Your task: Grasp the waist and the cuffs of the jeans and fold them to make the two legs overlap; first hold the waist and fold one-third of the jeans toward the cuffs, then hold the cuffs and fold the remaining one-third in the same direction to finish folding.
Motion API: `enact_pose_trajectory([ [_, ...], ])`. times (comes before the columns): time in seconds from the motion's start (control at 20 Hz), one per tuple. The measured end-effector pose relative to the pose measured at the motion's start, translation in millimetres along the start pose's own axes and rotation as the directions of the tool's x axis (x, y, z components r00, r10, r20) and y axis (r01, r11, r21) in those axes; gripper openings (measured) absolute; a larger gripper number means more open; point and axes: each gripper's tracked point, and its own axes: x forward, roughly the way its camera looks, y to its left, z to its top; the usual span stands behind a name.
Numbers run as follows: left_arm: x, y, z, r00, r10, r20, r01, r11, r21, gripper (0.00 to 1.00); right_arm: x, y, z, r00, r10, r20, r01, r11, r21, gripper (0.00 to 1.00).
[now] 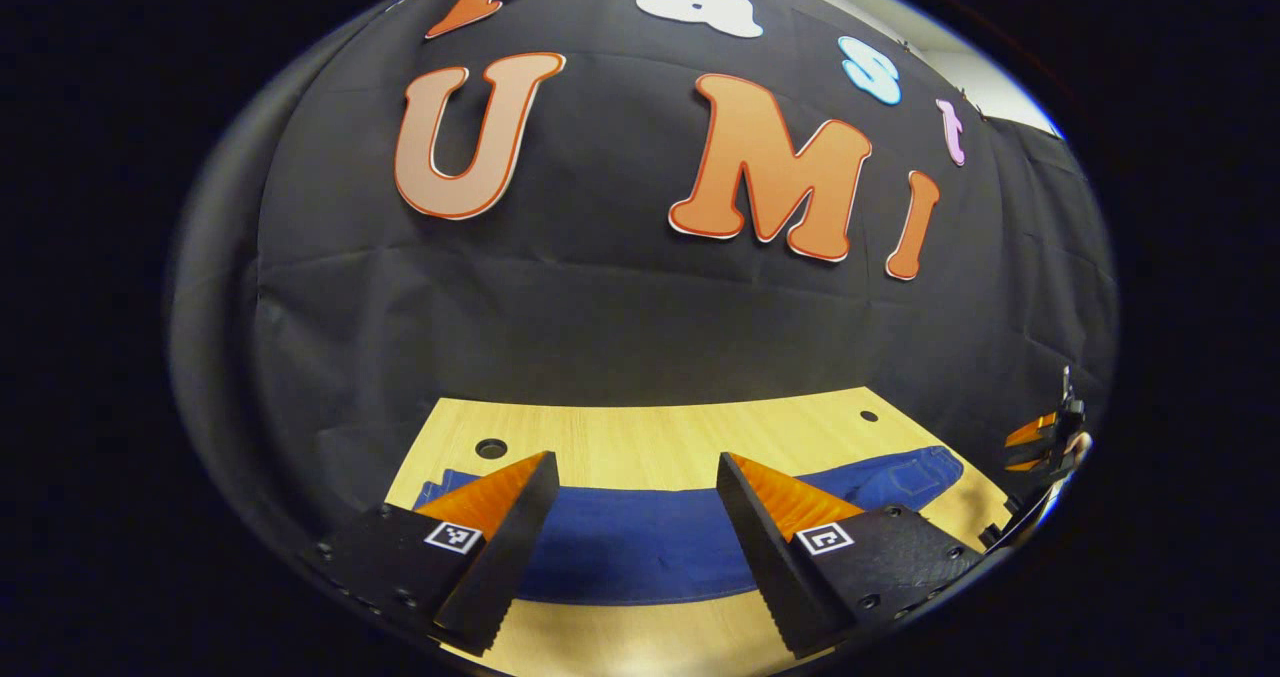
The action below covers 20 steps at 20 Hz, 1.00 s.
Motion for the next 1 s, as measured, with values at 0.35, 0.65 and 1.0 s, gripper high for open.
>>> enact_pose_trajectory([
  [0.35, -5, 1, 0, 0.997, 0.069, -0.021, -0.069, 0.997, -0.022, 0.98, 27, -9, 2, 0.996, -0.064, -0.056, 0.072, 0.987, 0.147, 0.98],
  [0.65, -18, 9, 8, 0.989, 0.141, -0.039, -0.141, 0.990, 0.003, 0.98, 47, -8, 6, 0.996, -0.041, -0.073, 0.060, 0.959, 0.276, 0.98],
  [1.0, -14, 22, 10, 0.979, 0.195, -0.061, -0.191, 0.980, 0.059, 0.98, 73, 7, 12, 0.999, -0.001, -0.046, 0.015, 0.956, 0.291, 0.95],
])
